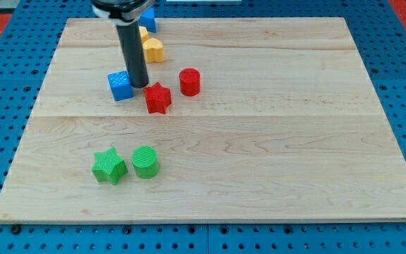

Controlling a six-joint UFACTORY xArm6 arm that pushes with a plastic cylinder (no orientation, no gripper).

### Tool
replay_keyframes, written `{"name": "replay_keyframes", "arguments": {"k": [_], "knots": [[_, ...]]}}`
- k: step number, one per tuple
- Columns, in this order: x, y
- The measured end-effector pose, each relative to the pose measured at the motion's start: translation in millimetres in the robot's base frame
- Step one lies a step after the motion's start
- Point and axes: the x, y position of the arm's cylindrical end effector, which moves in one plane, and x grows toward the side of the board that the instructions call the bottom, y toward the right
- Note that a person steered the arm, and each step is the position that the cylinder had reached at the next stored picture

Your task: Move the red star towards the center of the board

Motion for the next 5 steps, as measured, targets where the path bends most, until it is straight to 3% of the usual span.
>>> {"name": "replay_keyframes", "arguments": {"k": [1,2,3,4,5], "knots": [[26,0],[39,58],[44,48],[44,162],[40,203]]}}
